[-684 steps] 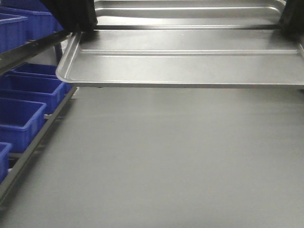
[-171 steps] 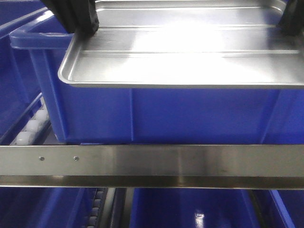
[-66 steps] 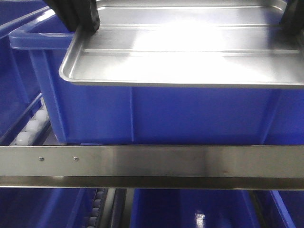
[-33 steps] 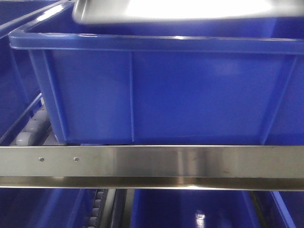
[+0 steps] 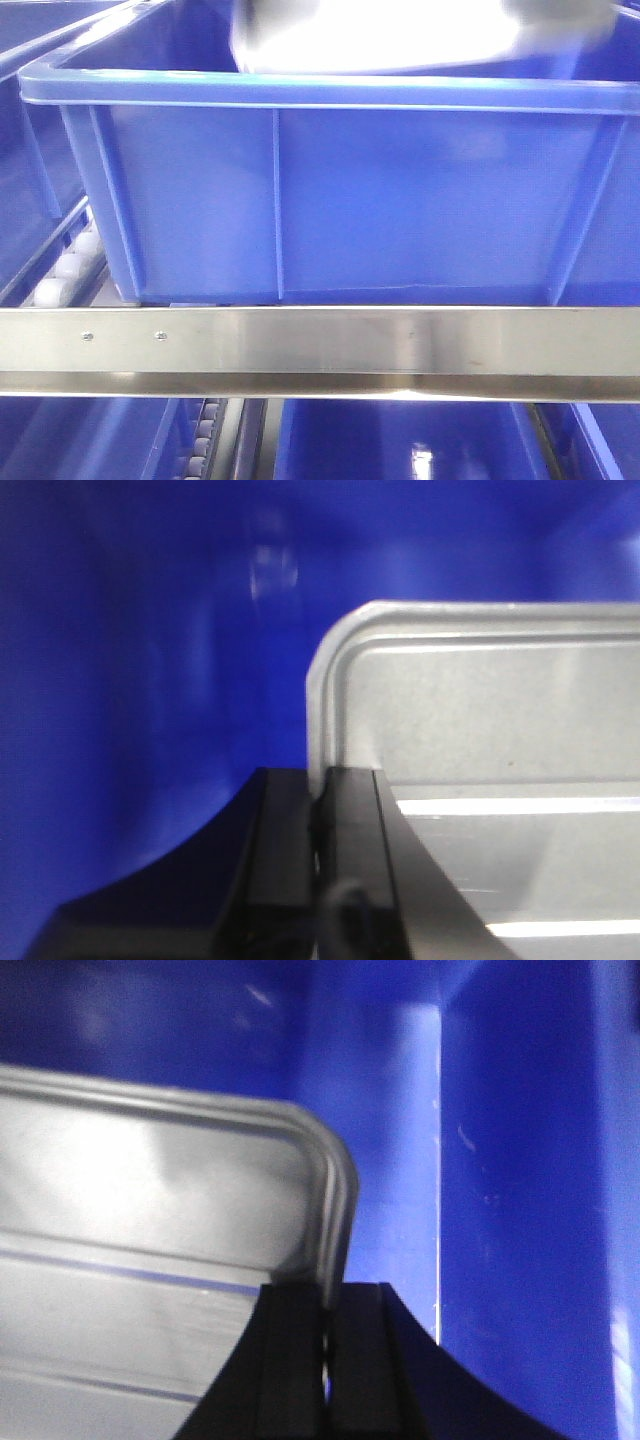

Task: Grab silver tray and place in blue box

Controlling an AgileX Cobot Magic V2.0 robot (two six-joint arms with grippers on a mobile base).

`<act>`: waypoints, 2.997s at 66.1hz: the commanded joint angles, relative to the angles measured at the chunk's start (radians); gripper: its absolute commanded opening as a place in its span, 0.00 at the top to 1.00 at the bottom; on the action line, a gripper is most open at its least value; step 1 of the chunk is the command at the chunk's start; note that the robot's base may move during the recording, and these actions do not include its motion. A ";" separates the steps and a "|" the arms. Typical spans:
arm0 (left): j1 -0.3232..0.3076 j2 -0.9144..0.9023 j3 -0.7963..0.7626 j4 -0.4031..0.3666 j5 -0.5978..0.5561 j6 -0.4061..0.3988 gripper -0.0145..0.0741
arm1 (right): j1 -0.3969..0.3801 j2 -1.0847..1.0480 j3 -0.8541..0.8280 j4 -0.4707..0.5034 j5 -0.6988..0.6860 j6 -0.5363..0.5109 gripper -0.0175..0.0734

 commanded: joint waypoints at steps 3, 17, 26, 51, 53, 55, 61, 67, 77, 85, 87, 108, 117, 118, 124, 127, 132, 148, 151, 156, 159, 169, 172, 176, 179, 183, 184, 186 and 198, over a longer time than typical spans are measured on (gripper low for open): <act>0.014 0.017 -0.039 0.005 -0.104 0.017 0.95 | -0.043 0.045 -0.038 -0.031 -0.093 -0.025 0.74; 0.023 0.124 -0.052 -0.041 -0.138 0.017 0.95 | -0.084 0.153 -0.038 -0.029 -0.098 -0.025 0.74; 0.026 0.166 -0.054 -0.047 -0.138 0.017 0.95 | -0.085 0.199 -0.038 -0.029 -0.098 -0.025 0.74; 0.058 0.186 -0.054 -0.090 -0.142 0.049 0.81 | -0.085 0.218 -0.038 -0.028 -0.109 -0.025 0.71; 0.058 0.186 -0.054 -0.093 -0.142 0.048 0.76 | -0.085 0.218 -0.038 -0.028 -0.110 -0.025 0.68; 0.058 0.186 -0.054 -0.096 -0.144 0.048 0.70 | -0.085 0.218 -0.038 -0.028 -0.110 -0.025 0.63; 0.058 0.186 -0.054 -0.098 -0.153 0.048 0.54 | -0.085 0.218 -0.038 -0.028 -0.110 -0.025 0.46; 0.058 0.186 -0.054 -0.098 -0.162 0.048 0.43 | -0.085 0.218 -0.039 -0.028 -0.108 -0.025 0.27; 0.058 0.183 -0.061 -0.096 -0.164 0.048 0.41 | -0.085 0.209 -0.039 -0.028 -0.099 -0.025 0.14; 0.052 0.165 -0.097 -0.092 -0.129 0.057 0.41 | -0.085 0.175 -0.042 -0.028 -0.085 -0.025 0.16; 0.050 0.156 -0.109 -0.092 -0.120 0.071 0.41 | -0.085 0.164 -0.042 -0.028 -0.082 -0.025 0.17; 0.045 0.058 -0.223 -0.071 0.050 0.158 0.46 | -0.073 -0.015 -0.042 -0.028 -0.052 -0.079 0.37; 0.045 0.001 -0.223 -0.021 0.138 0.184 0.64 | -0.048 -0.081 -0.042 -0.028 -0.022 -0.095 0.50; 0.045 -0.002 -0.223 -0.019 0.143 0.190 0.65 | -0.044 -0.083 -0.042 -0.028 -0.018 -0.095 0.51; 0.045 -0.036 -0.223 -0.002 0.203 0.261 0.82 | -0.022 -0.119 -0.027 -0.028 0.000 -0.095 0.61; 0.045 -0.051 -0.221 0.005 0.232 0.296 0.90 | -0.015 -0.138 -0.011 -0.028 -0.001 -0.095 0.65; 0.045 -0.082 -0.207 0.014 0.274 0.325 0.94 | -0.012 -0.168 0.033 -0.028 -0.008 -0.095 0.73; 0.045 -0.243 -0.033 0.000 0.245 0.330 0.94 | -0.012 -0.289 0.204 -0.028 -0.058 -0.095 0.75; 0.045 -0.293 0.032 -0.005 0.214 0.330 0.94 | -0.012 -0.329 0.243 -0.028 -0.077 -0.096 0.75; 0.045 -0.385 0.150 -0.017 0.151 0.330 0.94 | -0.012 -0.391 0.304 -0.028 -0.111 -0.096 0.75; 0.045 -0.434 0.230 -0.028 0.117 0.330 0.94 | -0.012 -0.428 0.345 -0.028 -0.130 -0.096 0.75; 0.045 -0.641 0.499 -0.070 -0.039 0.330 0.94 | -0.012 -0.586 0.483 -0.028 -0.199 -0.096 0.75; 0.045 -0.697 0.567 -0.075 -0.096 0.330 0.94 | -0.012 -0.639 0.523 -0.028 -0.221 -0.096 0.75; 0.045 -0.783 0.665 -0.079 -0.159 0.330 0.94 | -0.012 -0.698 0.585 -0.028 -0.258 -0.096 0.75; 0.045 -0.850 0.736 -0.079 -0.212 0.330 0.94 | -0.012 -0.754 0.635 -0.028 -0.287 -0.096 0.75; 0.045 -0.933 0.823 -0.079 -0.280 0.330 0.94 | -0.012 -0.841 0.699 -0.028 -0.325 -0.096 0.75; 0.045 -0.958 0.842 -0.077 -0.293 0.330 0.94 | -0.012 -0.859 0.713 -0.028 -0.333 -0.096 0.75; 0.045 -1.003 0.887 -0.077 -0.322 0.330 0.94 | -0.012 -0.904 0.748 -0.028 -0.353 -0.096 0.75; 0.045 -1.220 1.080 -0.077 -0.413 0.330 0.94 | -0.012 -1.140 0.915 -0.030 -0.452 -0.097 0.75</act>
